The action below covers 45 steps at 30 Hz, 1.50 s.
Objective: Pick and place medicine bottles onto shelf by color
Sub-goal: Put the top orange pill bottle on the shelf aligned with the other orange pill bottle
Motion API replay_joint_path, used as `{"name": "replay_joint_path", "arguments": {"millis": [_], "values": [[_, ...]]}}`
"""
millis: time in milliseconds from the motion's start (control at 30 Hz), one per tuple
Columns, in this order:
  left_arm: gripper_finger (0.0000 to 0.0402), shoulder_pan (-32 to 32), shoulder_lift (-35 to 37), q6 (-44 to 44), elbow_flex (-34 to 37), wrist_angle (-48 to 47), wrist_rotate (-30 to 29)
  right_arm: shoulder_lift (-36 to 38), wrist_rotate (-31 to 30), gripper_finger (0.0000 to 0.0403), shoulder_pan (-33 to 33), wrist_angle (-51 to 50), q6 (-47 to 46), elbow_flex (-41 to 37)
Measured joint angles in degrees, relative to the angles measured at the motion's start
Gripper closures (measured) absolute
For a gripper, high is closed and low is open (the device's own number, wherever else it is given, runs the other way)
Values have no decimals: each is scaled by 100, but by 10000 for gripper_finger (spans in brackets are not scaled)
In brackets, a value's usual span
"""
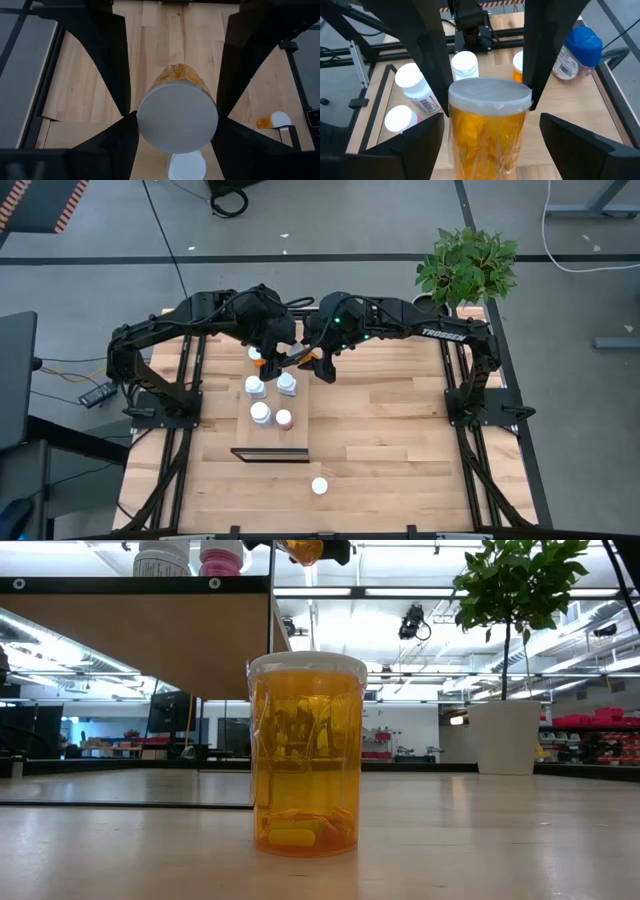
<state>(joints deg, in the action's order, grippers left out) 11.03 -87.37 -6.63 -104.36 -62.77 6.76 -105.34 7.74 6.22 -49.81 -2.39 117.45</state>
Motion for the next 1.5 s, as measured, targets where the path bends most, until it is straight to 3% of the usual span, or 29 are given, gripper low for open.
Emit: {"name": "replay_joint_path", "arguments": {"millis": [600,1500], "values": [[171,0,0,-4,0,-8,59,0,89,170,-2,10,-3,0],[160,0,2,-10,0,13,56,0,129,176,0,18,-64,4]]}}
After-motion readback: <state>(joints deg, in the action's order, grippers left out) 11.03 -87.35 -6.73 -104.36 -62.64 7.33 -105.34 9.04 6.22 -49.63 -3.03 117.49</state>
